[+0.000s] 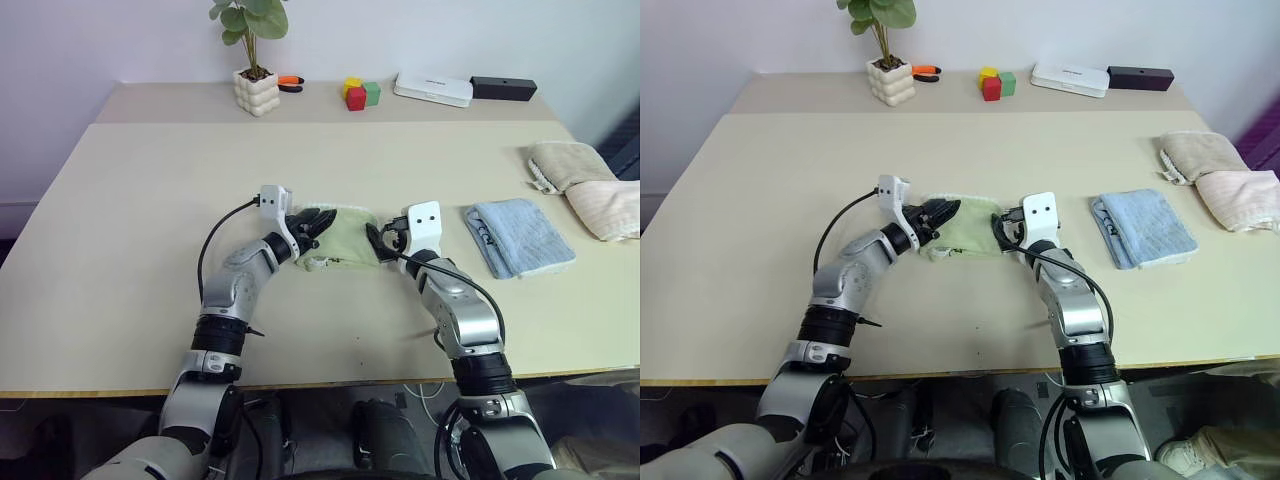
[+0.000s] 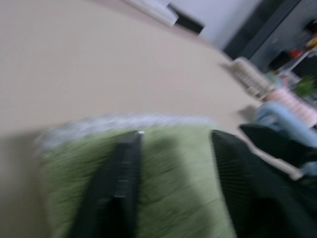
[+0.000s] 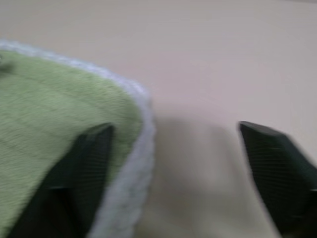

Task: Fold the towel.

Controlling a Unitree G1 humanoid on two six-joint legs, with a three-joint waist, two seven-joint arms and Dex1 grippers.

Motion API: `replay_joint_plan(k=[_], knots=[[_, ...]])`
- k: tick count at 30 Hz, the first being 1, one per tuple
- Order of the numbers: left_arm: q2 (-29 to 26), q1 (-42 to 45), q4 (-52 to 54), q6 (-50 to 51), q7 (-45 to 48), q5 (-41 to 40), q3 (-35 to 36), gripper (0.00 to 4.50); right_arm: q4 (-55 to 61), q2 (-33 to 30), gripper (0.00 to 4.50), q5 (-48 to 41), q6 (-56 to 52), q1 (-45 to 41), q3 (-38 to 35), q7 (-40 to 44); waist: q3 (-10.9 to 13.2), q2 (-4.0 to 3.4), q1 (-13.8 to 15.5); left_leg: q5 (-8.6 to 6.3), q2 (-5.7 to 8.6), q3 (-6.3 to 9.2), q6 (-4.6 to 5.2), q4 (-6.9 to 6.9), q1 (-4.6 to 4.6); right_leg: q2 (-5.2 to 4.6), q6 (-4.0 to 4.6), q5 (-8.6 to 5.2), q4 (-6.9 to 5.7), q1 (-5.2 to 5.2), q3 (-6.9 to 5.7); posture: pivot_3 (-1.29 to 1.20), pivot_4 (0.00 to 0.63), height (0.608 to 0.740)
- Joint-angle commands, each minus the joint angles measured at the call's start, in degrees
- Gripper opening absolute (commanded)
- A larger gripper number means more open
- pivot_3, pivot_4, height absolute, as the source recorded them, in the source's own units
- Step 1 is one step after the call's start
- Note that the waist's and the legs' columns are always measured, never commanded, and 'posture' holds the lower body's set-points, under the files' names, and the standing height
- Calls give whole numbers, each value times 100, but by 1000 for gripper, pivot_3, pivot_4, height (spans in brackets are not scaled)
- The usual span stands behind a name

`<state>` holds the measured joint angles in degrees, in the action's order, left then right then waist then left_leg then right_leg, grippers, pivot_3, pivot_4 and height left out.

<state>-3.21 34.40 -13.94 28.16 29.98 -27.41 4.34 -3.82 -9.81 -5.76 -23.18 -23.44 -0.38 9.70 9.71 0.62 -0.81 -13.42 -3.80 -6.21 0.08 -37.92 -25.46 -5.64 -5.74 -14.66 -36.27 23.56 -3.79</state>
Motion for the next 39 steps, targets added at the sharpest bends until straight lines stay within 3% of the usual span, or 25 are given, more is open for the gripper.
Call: replay_joint_plan(k=[1,2,8,14,18,22,26,39], knots=[[-124,17,820,574,131,-665,267,4266,43,-229,4500,113,218,-217,-84,73,0,0,4,0,0,0,0,0,0,0,0,0,0,-1,0,0,150,735],[-185,5,954,697,162,-783,324,4451,25,-352,4500,182,278,-250,-83,113,0,-1,6,0,0,0,0,-1,1,0,0,0,0,-2,0,0,150,735],[-930,57,919,1458,-83,-1253,977,4451,-377,-1331,4500,265,602,-646,-419,482,2,-2,-1,0,2,1,0,-1,1,0,-1,0,0,-1,1,0,150,735],[-1455,-139,479,2730,-98,-1913,1557,4451,107,-1432,4500,-456,366,-756,-499,1426,2,-3,-12,2,0,0,-3,2,4,2,-2,-1,0,-1,1,0,150,735],[-1708,-362,648,3728,160,-2229,1297,4451,622,-1758,4500,-620,409,-502,-249,2257,5,-2,12,2,-1,0,-4,2,3,1,-3,-1,-1,0,2,0,150,735],[-1715,-299,503,4359,116,-2363,1235,4451,1287,-2182,4500,-1624,1,-207,-664,3268,6,1,73,2,3,10,-4,-2,1,1,-2,-1,1,-9,1,0,150,735],[-1563,-218,146,4397,72,-2329,1284,4451,1386,-2621,4500,-1847,-145,-75,-765,3657,6,0,67,1,4,11,-4,-3,8,1,0,-1,2,-13,1,0,150,735],[-470,525,-1214,4687,-547,-2213,1512,4451,1614,-2611,4500,-1861,-305,-152,-708,3455,4,2,165,1,9,15,-3,-11,7,0,-1,-1,2,-20,1,0,150,735]])
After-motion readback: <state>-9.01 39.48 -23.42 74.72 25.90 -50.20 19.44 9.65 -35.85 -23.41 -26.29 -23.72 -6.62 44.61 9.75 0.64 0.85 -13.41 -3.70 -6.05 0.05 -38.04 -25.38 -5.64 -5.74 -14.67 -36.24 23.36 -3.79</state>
